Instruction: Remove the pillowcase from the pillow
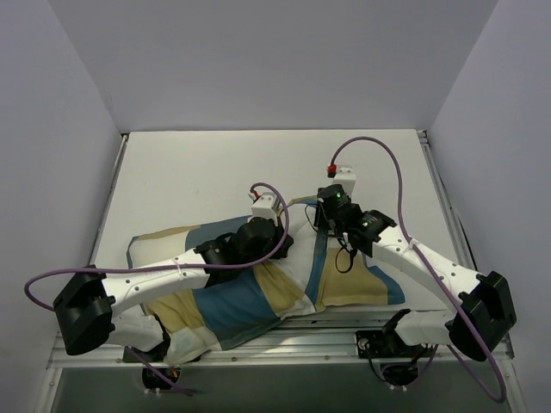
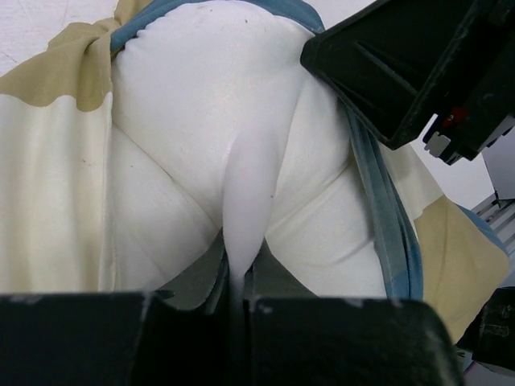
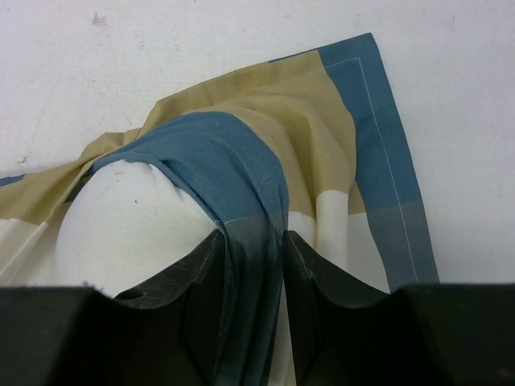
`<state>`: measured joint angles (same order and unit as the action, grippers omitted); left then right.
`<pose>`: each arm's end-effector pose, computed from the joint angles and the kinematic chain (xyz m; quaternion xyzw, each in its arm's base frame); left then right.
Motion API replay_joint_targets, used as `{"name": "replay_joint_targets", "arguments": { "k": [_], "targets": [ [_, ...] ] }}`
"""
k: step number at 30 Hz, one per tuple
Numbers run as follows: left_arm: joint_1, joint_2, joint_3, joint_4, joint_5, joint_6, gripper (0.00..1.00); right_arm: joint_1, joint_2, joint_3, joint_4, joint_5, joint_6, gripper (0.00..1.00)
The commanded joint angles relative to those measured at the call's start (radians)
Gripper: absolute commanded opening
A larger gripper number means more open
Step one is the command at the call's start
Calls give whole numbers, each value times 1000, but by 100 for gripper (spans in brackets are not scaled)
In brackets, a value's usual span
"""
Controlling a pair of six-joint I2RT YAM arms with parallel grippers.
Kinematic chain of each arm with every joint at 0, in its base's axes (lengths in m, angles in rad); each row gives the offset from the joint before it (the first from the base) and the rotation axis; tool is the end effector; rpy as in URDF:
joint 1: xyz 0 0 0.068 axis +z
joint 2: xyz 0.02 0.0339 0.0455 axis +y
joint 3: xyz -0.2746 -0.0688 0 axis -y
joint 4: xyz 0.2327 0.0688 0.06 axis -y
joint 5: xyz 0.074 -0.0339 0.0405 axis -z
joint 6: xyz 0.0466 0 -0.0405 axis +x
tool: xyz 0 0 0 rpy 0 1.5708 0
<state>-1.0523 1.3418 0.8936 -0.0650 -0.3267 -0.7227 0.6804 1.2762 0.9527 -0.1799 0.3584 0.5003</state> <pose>0.1598 -0.2499 0.2762 0.0588 0.8538 -0.2974 0.4232 0.2303 0.1653 0.3024 0.0141 0.8519 0.1512 0.5013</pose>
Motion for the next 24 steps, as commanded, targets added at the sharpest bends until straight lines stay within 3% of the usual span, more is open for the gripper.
{"name": "replay_joint_targets", "arguments": {
  "k": [1,9,16,20,24],
  "targets": [
    [17,-26,-58,-228,14,20,2,-59,-26,-45,-89,102,-43,29],
    [17,-52,-68,-182,58,61,2,-87,28,-45,-24,45,-60,24],
    [15,-124,-84,-260,110,69,2,-168,75,1,53,45,-77,1],
    [21,-202,-125,-317,103,42,2,-260,75,20,40,42,-91,0],
    [37,-271,-157,-380,86,-1,2,-375,51,3,46,-56,-95,0]
  ]
}}
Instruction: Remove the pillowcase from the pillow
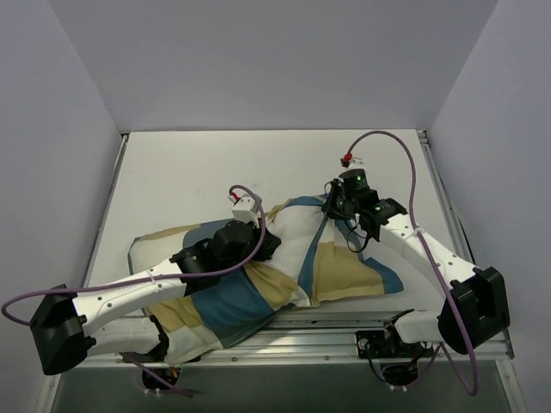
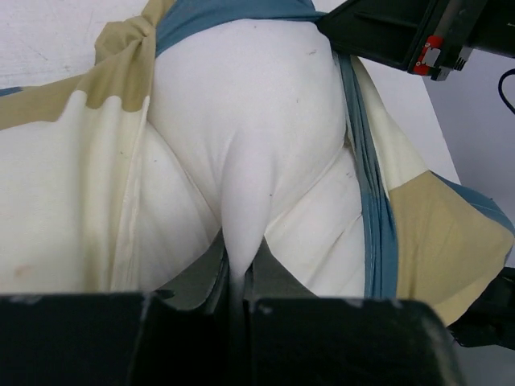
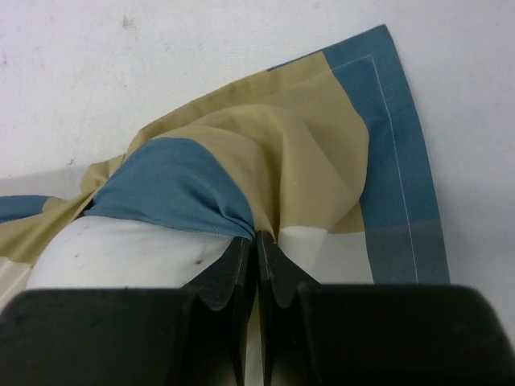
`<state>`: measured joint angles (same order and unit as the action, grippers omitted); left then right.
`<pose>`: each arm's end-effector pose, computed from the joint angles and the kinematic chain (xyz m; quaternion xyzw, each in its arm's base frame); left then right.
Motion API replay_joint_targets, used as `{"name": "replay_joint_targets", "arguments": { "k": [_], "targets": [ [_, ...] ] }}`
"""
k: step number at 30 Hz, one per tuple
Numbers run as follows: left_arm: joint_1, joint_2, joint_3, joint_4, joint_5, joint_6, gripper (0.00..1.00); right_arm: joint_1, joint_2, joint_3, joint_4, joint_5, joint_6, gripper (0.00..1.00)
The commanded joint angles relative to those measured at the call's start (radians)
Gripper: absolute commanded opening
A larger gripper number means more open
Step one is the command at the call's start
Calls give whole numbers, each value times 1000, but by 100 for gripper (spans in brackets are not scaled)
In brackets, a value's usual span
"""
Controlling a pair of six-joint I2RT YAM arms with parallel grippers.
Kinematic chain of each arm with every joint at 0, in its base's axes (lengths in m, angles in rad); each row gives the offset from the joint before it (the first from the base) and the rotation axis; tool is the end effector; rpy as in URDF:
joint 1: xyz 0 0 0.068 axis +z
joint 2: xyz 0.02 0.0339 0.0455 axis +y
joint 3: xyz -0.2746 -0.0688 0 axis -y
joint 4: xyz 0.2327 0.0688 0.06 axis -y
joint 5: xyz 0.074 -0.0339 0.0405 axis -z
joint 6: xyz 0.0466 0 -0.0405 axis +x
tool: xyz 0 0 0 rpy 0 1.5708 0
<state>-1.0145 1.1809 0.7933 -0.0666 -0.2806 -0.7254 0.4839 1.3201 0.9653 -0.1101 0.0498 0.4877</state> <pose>0.1485 -0.2144 0.2830 0.0477 0.8417 -0.3244 0.4289 0.2655 0.1369 0.3009 0.0147 0.8507 0.2264 0.4742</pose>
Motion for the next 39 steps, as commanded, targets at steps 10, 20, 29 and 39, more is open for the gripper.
{"name": "replay_joint_targets", "arguments": {
  "k": [10,20,29,39],
  "targets": [
    [48,-230,-111,-290,87,20,2,-265,2,-89,13,55,-63,0],
    [33,-406,-60,48,329,326,2,-271,73,-158,-3,-5,-61,0],
    [33,-389,-16,132,371,402,2,-277,93,-140,29,-185,-51,0],
    [-35,-354,-2,125,391,409,2,-377,183,-28,32,-306,-24,0]
  ]
}}
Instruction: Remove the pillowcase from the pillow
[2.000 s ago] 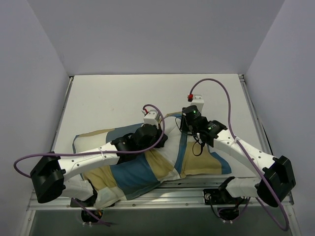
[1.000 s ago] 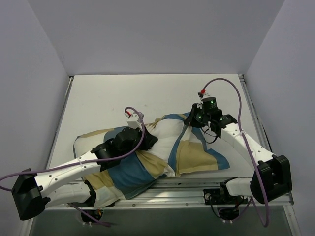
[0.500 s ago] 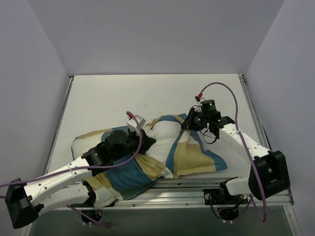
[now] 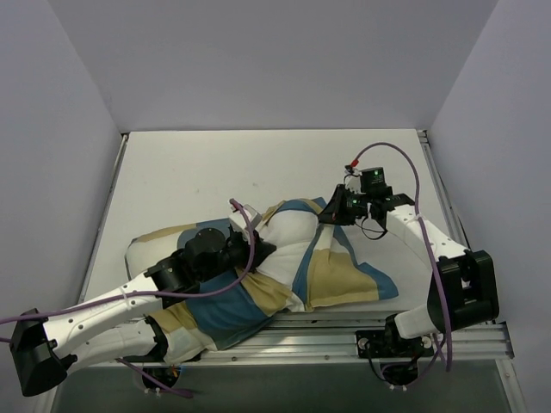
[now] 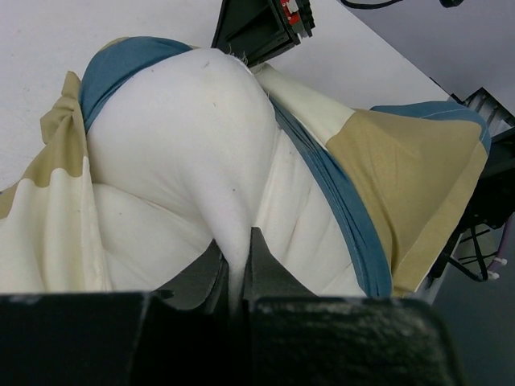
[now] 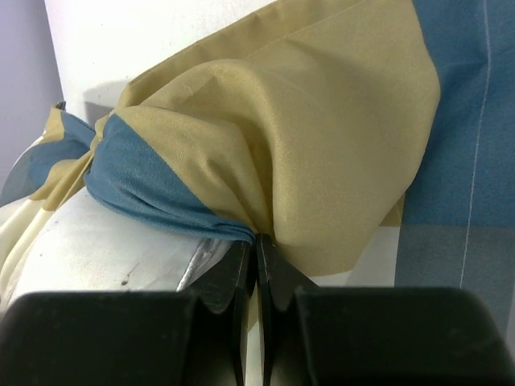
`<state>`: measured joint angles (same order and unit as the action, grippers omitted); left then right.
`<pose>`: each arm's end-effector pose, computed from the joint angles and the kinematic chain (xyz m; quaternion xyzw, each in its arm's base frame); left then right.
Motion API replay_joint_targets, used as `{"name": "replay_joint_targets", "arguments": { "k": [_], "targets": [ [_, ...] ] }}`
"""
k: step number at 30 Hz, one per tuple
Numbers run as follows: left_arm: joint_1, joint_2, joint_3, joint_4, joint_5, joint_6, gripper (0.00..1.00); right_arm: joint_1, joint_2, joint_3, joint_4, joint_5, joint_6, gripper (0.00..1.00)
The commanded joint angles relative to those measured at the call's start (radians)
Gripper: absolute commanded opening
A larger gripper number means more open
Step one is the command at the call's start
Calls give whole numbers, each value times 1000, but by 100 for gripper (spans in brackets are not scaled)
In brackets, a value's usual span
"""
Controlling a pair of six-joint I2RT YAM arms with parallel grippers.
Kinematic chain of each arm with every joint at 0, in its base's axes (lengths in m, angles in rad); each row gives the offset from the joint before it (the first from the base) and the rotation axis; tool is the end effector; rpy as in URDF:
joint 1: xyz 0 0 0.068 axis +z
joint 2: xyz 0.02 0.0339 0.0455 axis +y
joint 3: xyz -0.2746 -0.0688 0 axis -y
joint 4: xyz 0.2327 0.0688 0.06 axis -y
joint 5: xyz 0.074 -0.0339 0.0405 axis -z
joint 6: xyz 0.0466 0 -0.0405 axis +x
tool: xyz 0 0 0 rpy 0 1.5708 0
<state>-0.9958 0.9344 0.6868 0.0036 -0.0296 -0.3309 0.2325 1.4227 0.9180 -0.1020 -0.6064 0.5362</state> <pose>0.1176 -0.1789 0.3064 0.2485 0.7477 -0.3700 0.4923 0.2901 0.0960 0.2611 -0.0089 0.8568 0.4112 0.3110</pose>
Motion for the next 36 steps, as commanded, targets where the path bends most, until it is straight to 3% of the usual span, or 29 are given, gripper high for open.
{"name": "replay_joint_targets", "arguments": {
  "k": [1,5,8,9,10,12,13,18,20,29,36],
  "targets": [
    [-53,-117,77,52,116,9,2,-124,96,19,34,335,-76,0],
    [-49,-117,27,35,-51,-23,2,-43,91,-22,116,228,-94,0],
    [-35,-19,52,12,-127,-48,6,25,79,-68,198,159,-108,0],
    [-29,12,69,-2,-124,-62,13,60,70,-83,223,151,-98,0],
    [-18,76,94,-39,-113,-66,33,73,38,-112,273,137,-90,0],
    [-9,136,173,-88,-109,-82,54,94,-1,-139,320,122,-78,0],
    [-4,186,203,-105,-108,-88,71,97,-37,-152,347,111,-73,0],
    [29,276,385,-192,-82,-141,99,113,-113,-145,370,103,-90,0],
    [37,296,437,-212,-67,-163,94,116,-128,-140,374,91,-99,0],
    [109,518,828,-510,-96,-233,94,142,-188,-145,404,105,-133,0],
    [141,728,945,-631,-95,-272,94,159,-209,-122,397,111,-162,0]
  ]
}}
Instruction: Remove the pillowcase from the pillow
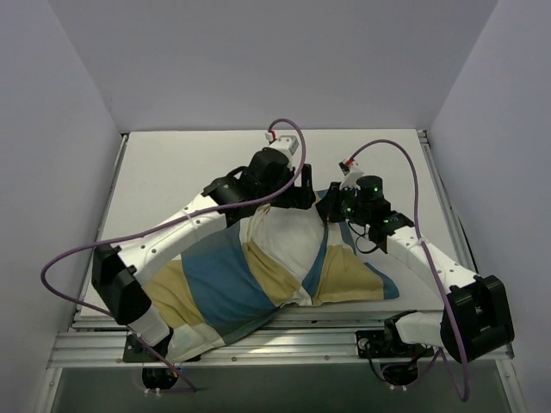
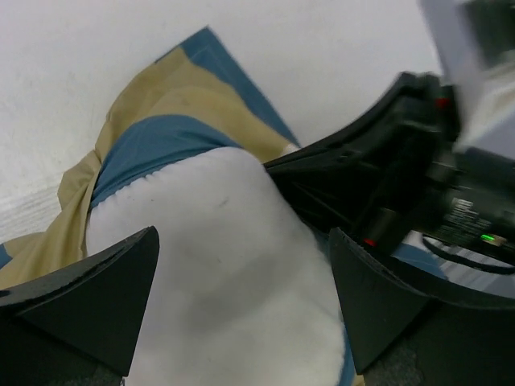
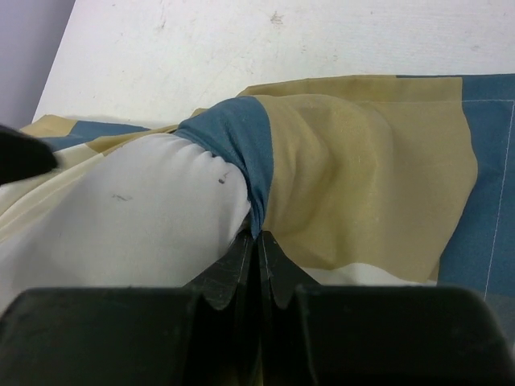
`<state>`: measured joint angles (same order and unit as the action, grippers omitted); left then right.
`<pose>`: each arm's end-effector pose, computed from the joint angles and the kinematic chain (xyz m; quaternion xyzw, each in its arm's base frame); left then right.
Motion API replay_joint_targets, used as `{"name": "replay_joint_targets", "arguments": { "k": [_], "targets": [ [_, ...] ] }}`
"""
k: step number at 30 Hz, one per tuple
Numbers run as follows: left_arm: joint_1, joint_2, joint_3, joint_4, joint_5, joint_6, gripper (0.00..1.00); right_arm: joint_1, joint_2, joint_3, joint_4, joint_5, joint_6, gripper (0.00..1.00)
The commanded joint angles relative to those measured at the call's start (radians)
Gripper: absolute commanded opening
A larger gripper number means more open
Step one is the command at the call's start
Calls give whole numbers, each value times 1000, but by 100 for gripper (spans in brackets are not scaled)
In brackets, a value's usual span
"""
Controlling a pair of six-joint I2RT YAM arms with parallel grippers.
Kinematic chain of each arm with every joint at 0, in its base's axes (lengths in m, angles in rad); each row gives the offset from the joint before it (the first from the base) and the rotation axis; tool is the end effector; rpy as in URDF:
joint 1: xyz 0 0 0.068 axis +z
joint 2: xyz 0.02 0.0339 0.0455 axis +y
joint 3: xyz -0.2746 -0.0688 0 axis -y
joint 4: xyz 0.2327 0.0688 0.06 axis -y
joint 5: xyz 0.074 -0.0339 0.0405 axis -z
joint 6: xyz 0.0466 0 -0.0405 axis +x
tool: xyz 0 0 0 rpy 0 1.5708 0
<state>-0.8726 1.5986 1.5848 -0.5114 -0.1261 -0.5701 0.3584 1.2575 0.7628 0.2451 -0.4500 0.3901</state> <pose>0.2392 -0.2760 0.3845 0.0992 0.8596 -0.2881 0.4102 0.2561 0.1176 0.2884 -0.1247 0.7718 0.3826 0.4923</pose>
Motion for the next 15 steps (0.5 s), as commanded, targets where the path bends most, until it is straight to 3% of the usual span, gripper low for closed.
{"name": "replay_joint_targets", "arguments": {
  "k": [1,7,9,10,11,14,15],
  "targets": [
    [20,101,55,-119,20,-39,94,37,-44,35,46,-39,-20,0],
    [21,184,57,-101,52,-70,99,65,-40,33,45,-13,-36,0],
    [23,196,46,-79,62,-74,83,74,-37,30,45,-1,-40,0],
    [23,207,23,-49,77,-80,48,89,-35,35,42,13,-51,0],
    [23,207,23,-49,77,-80,48,90,-35,35,37,13,-51,0],
    [24,193,-20,2,100,-70,3,100,-32,43,16,52,-65,0],
    [24,172,-49,16,102,-63,2,102,-32,43,11,68,-66,0]
  ]
}}
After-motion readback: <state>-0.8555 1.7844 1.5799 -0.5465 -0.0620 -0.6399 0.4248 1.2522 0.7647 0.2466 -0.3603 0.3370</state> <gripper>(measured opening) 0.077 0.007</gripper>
